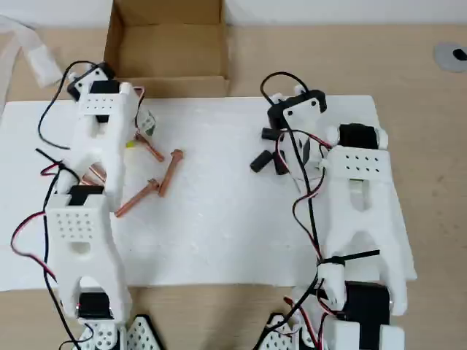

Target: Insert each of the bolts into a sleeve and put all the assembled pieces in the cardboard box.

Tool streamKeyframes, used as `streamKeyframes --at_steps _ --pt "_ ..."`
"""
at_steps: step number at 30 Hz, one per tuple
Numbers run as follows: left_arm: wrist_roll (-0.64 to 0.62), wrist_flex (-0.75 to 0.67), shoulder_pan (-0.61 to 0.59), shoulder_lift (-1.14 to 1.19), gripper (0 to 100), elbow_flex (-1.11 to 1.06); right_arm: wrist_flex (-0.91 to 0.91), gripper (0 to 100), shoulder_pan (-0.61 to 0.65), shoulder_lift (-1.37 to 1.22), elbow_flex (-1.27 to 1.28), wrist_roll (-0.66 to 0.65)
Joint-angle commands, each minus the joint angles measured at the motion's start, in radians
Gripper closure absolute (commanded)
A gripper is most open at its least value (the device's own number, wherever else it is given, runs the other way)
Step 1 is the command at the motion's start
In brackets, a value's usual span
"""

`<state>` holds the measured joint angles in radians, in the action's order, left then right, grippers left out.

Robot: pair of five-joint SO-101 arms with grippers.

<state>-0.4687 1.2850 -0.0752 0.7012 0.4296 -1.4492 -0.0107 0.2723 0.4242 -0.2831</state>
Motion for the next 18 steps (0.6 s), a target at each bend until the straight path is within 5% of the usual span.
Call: streamKeyframes --at_steps 1,11,18 --pt "0.005 0.095 -0.02 0.07 98 0.069 0.008 91.4 -0.015 -0.001 -0.058 -0.008" --pt "0.012 0.221 -0.037 0.147 99 0.176 0.006 91.4 -0.015 -0.001 -0.058 -0.008" --pt "0.232 0.358 -0.018 0.125 99 0.434 0.015 91.5 0.021 -0.001 -0.067 -0.002"
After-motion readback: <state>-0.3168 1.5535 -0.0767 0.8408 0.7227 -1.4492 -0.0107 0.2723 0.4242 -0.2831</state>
